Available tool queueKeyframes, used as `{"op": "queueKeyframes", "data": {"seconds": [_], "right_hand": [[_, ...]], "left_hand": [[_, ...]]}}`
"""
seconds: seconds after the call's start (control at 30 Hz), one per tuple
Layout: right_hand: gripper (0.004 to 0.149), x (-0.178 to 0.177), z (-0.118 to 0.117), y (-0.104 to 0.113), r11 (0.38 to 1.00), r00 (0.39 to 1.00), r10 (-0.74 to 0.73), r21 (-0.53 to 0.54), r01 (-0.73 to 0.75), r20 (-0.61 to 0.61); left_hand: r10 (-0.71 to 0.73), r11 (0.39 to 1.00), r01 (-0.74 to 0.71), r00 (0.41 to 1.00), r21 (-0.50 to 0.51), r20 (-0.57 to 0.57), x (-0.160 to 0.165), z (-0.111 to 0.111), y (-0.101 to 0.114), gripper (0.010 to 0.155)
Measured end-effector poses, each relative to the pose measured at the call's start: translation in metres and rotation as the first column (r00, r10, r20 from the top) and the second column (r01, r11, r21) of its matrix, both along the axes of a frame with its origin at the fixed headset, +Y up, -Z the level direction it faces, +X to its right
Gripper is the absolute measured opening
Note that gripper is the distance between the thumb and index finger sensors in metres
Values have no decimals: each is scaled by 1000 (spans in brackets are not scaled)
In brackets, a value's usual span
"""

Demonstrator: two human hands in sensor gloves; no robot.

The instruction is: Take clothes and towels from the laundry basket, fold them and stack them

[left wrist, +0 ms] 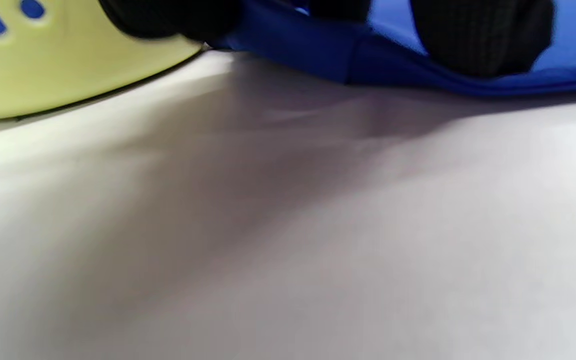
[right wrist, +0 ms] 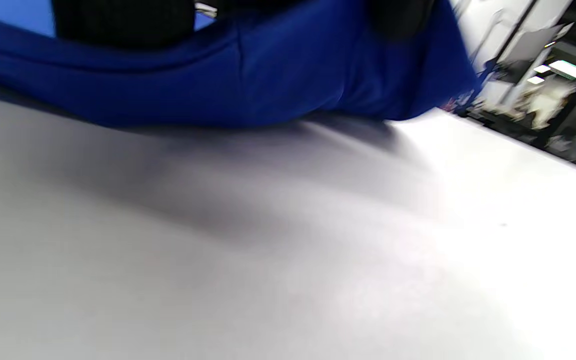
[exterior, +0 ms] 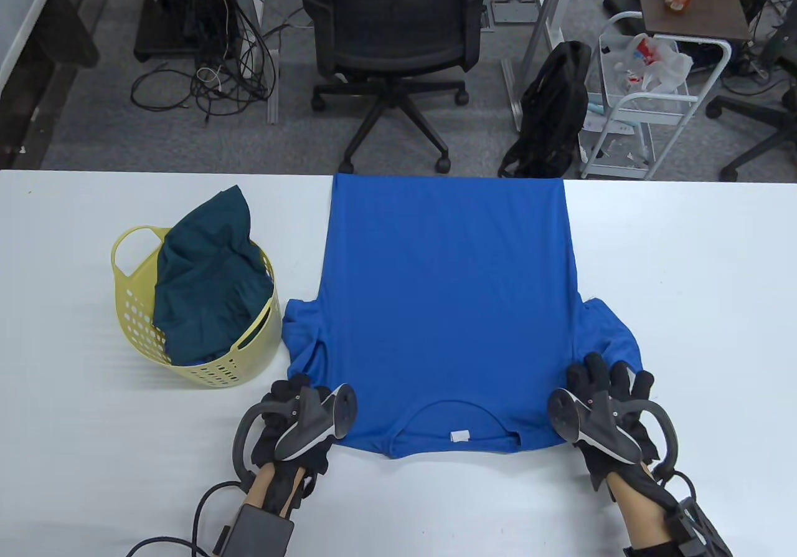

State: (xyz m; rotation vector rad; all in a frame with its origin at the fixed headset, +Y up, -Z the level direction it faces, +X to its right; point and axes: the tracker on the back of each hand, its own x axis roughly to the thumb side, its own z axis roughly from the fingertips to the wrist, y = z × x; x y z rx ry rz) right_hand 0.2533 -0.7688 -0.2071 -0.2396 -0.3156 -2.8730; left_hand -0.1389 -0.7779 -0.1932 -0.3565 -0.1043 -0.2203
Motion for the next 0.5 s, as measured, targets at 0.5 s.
{"op": "queueKeyframes", "data": {"seconds": [0.5], "right_hand": [[121,25,-3,-12,908,988,-94,-397,134,119]], "left_hand": [[-6,947,10,1000,-321,14,-8,1,-8,124]]}}
